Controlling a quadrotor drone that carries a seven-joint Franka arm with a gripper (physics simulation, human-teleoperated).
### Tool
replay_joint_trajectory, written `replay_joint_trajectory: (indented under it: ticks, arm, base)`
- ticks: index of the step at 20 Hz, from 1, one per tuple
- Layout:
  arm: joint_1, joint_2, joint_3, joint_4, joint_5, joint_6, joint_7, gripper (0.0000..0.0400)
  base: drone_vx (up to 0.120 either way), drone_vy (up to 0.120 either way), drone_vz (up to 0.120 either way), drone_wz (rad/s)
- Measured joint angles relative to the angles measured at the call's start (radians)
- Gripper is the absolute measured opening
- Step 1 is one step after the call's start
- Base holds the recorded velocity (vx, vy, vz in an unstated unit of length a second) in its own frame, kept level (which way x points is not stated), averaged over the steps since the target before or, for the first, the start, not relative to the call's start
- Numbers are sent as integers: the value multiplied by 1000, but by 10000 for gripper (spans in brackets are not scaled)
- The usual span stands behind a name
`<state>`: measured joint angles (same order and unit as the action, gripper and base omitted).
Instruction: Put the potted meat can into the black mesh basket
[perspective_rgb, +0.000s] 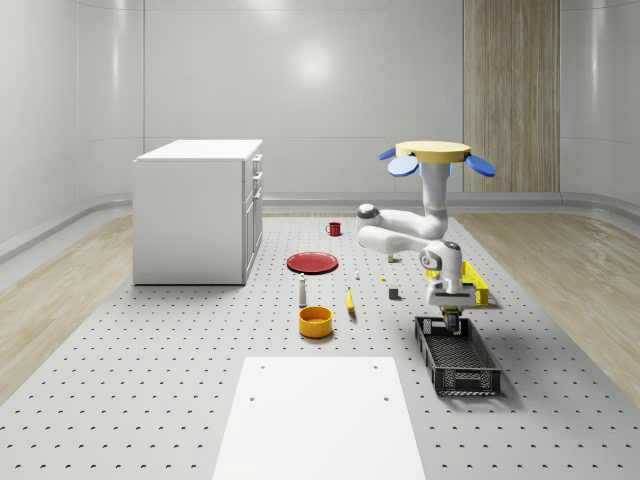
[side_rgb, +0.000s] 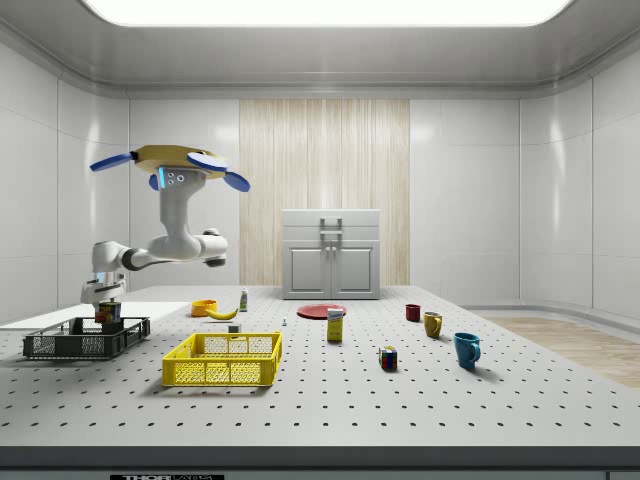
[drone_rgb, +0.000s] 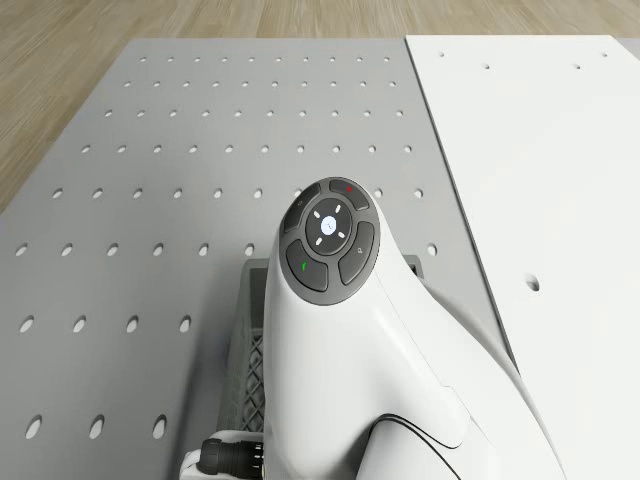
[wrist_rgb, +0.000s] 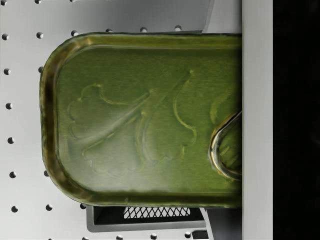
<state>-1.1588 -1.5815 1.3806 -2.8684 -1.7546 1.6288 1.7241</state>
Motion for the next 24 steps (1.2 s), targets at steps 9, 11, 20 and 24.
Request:
replay_joint_trajectory:
  ticks: [9, 11, 20, 24]
  arm:
    - [0, -1, 0, 0, 0, 1, 0, 284]
    - [0, -1, 0, 0, 0, 1, 0, 284]
    - [0, -2, 0, 0, 3, 3, -21, 353]
    - [0, -1, 0, 0, 4, 4, -36, 383]
  base:
    - [120, 0, -58, 0]
    - [120, 0, -20, 0]
    - [58, 0, 0, 0]
    - [0, 0, 0, 0]
